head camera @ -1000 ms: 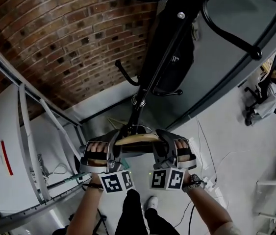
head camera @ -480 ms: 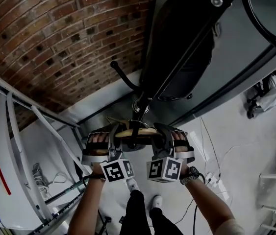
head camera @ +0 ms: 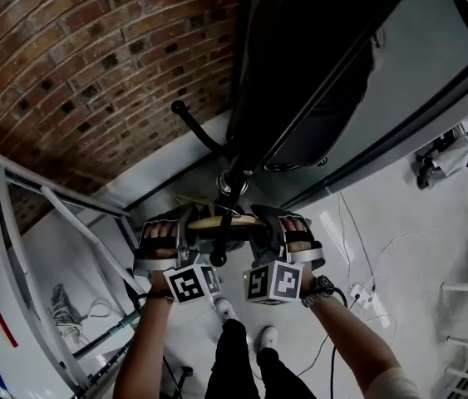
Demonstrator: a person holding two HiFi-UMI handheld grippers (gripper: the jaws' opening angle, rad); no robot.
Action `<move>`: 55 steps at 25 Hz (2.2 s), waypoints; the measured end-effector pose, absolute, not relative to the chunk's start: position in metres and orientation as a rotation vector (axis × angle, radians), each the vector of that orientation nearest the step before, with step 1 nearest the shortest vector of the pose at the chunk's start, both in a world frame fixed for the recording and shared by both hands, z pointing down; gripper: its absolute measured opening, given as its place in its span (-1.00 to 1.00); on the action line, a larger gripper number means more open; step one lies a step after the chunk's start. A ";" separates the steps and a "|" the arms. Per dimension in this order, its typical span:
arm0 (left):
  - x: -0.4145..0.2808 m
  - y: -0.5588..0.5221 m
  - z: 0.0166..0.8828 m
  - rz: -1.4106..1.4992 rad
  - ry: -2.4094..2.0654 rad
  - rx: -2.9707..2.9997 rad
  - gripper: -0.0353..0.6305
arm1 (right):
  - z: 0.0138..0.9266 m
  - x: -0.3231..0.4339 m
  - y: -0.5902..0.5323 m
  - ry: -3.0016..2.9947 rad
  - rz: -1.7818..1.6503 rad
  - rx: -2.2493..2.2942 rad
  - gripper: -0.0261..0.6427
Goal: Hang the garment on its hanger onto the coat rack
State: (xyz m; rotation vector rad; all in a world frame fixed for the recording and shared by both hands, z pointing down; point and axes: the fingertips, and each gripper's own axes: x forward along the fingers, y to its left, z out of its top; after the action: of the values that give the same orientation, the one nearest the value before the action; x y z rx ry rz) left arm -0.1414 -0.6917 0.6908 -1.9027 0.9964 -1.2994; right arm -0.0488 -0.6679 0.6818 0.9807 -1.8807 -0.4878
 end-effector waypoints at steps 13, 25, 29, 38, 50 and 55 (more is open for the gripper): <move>-0.169 -0.651 0.678 -1.124 1.228 -2.099 -0.32 | 0.655 -0.032 -0.634 -2.097 -0.306 1.013 -0.18; -0.164 -0.495 0.570 -0.820 1.667 -2.319 -0.84 | 0.541 0.026 -0.490 -2.493 0.107 1.327 -0.86; -0.139 -0.443 0.523 -0.695 1.703 -2.334 -0.88 | 0.491 0.044 -0.444 -2.616 0.204 1.312 -0.86; -0.104 -0.338 0.415 -0.327 1.858 -2.408 -0.88 | 0.383 0.072 -0.338 -2.853 0.041 1.304 -0.86; -0.100 -0.219 0.369 -0.247 1.874 -2.425 -0.88 | 0.309 0.102 -0.265 -2.934 -0.150 1.253 -0.86; -0.107 -0.206 0.381 -0.264 1.933 -2.422 -0.88 | 0.313 0.100 -0.256 -2.954 -0.107 1.220 -0.86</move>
State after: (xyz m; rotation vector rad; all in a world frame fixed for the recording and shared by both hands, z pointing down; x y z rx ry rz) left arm -0.1065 -0.2061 0.3805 -2.4220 1.9326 -0.2637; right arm 0.0999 -0.2564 0.3130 1.2200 -2.9538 -0.1071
